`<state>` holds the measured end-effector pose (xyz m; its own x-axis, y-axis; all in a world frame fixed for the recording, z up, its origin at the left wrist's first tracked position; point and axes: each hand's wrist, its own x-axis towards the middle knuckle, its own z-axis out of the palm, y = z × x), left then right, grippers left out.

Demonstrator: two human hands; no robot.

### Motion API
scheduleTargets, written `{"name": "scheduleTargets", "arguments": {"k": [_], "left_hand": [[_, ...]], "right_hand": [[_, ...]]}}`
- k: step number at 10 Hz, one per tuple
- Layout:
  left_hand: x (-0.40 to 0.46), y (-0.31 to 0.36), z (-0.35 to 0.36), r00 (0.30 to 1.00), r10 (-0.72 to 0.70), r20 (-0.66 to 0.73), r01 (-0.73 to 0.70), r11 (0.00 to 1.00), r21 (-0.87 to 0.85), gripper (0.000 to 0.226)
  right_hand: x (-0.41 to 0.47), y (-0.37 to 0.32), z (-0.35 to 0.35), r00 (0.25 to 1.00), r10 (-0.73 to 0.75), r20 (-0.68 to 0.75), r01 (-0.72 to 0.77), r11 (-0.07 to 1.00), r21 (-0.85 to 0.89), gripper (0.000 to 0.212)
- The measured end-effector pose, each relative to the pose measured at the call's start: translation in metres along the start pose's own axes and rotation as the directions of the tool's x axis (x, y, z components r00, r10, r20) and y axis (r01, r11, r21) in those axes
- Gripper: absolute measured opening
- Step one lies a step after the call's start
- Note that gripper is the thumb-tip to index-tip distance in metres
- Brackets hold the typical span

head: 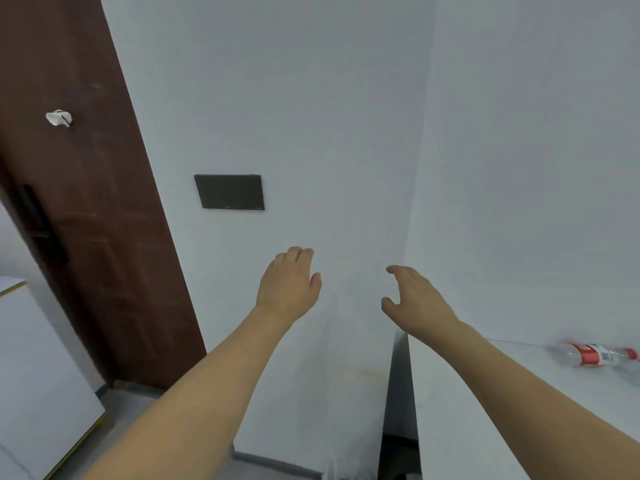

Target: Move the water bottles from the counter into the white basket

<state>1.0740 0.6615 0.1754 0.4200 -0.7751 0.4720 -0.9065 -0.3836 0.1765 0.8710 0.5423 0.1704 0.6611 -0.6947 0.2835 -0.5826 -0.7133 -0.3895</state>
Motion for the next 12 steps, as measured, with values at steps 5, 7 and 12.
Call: {"name": "scheduleTargets", "arguments": {"k": [5,7,12], "left_hand": [[0.002,0.201,0.086,0.993,0.007,0.115,-0.001,0.998,-0.056,0.050],[-0.009,0.326,0.122,0.984,-0.032,0.173,0.047,0.995,-0.086,0.051],[0.025,0.531,0.229,0.939,0.023,0.344,0.024,0.991,-0.132,0.051]], "right_hand": [[-0.056,0.201,-0.071,0.994,0.107,0.005,-0.108,0.993,0.045,0.060],[-0.090,0.319,-0.118,0.989,0.147,0.037,-0.148,0.988,0.043,0.061],[-0.106,0.542,-0.175,0.906,0.398,0.143,-0.421,0.877,0.230,0.059]]}}
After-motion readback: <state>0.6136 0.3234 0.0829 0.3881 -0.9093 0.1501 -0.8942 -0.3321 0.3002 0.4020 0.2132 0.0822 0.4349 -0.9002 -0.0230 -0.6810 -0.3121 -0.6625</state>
